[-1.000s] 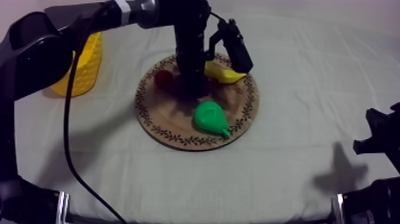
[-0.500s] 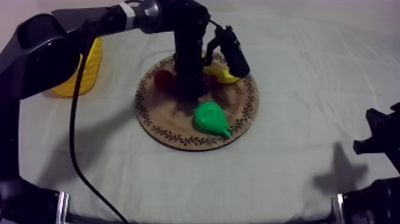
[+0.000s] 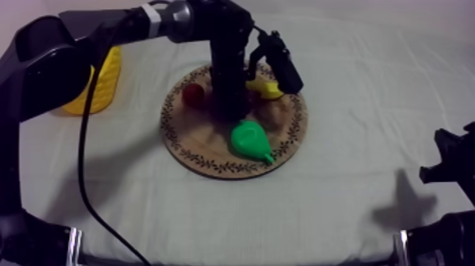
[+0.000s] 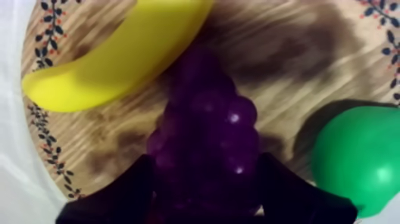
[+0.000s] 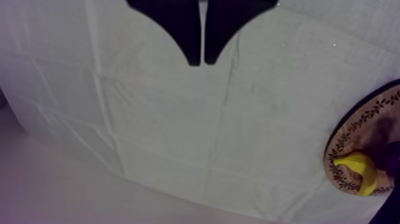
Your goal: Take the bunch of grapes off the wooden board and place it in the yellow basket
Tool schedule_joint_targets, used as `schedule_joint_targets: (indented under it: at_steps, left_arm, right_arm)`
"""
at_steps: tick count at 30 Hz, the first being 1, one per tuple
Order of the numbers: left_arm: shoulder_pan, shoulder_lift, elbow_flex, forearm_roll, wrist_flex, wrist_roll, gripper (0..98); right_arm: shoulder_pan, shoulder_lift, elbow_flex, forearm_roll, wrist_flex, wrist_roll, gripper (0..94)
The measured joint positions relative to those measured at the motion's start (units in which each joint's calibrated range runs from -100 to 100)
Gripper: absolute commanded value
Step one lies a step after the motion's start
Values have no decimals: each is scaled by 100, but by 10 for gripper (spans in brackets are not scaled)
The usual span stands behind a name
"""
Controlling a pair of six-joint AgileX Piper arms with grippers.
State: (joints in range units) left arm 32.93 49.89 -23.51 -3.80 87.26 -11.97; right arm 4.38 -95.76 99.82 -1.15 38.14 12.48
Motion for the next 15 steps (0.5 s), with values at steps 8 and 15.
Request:
schedule_joint_targets:
  at_steps: [8,15]
  left_arm:
    - [75,-606,329,-6,-20,41,459]
    - [82,-1378,677,5,90,75,458]
  right_arm:
    - [0,0,0,0,0,0,3]
    - [0,0,0,0,0,0,3]
